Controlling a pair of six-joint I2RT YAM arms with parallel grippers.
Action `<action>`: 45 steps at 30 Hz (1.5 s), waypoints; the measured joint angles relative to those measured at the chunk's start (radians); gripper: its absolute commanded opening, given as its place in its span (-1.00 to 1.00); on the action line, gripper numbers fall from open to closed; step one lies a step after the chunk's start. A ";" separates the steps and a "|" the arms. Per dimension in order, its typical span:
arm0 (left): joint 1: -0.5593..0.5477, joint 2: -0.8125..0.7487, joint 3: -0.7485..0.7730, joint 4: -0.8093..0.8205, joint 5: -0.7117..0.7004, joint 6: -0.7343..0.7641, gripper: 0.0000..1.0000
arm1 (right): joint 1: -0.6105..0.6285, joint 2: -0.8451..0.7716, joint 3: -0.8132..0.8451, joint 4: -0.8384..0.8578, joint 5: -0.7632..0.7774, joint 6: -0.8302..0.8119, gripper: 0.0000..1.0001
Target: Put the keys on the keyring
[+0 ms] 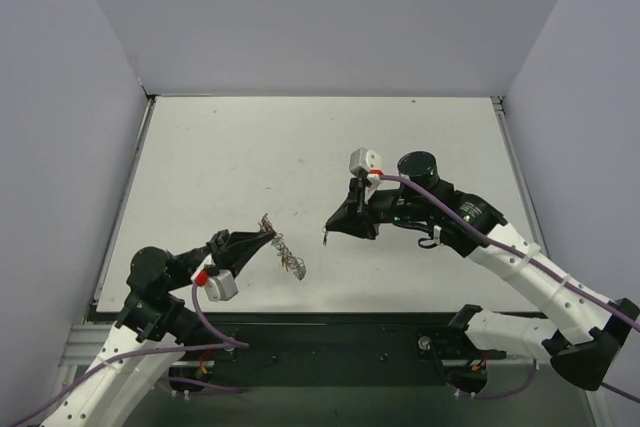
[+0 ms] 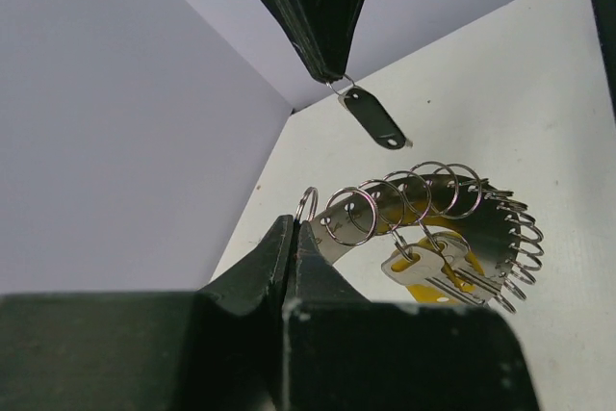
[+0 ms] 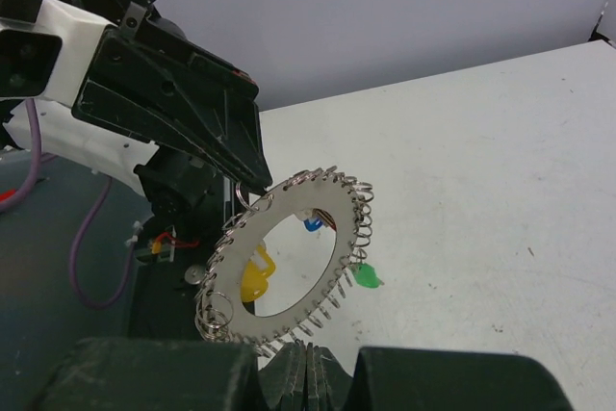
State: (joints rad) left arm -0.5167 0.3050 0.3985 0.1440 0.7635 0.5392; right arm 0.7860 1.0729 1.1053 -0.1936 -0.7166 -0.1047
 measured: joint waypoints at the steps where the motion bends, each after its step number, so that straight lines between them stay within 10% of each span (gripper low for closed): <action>1: 0.000 0.000 0.000 0.006 0.000 0.003 -1.00 | 0.000 0.006 0.000 -0.001 0.000 -0.002 -1.00; 11: -0.001 0.203 0.136 -0.132 -0.035 -0.091 -1.00 | -0.001 0.123 -0.044 0.026 0.078 0.013 -1.00; 15: -0.001 0.288 0.209 -0.209 -0.046 -0.180 -1.00 | -0.007 0.233 -0.065 0.016 0.157 0.042 0.29; 18: -0.001 0.292 0.223 -0.259 -0.061 -0.234 -1.00 | -0.014 0.244 -0.065 0.007 0.206 0.046 0.61; 29: -0.002 0.561 0.628 -0.612 -0.037 -0.327 -1.00 | -0.021 0.049 0.059 0.060 0.063 -0.013 0.47; 45: -0.164 0.762 0.951 -1.027 -0.085 -0.339 -1.00 | -0.011 0.233 0.198 -0.031 -0.165 -0.030 0.07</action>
State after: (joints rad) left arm -0.6804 1.0668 1.3499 -0.8833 0.6788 0.2001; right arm 0.7746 1.3056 1.3033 -0.2249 -0.8814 -0.1349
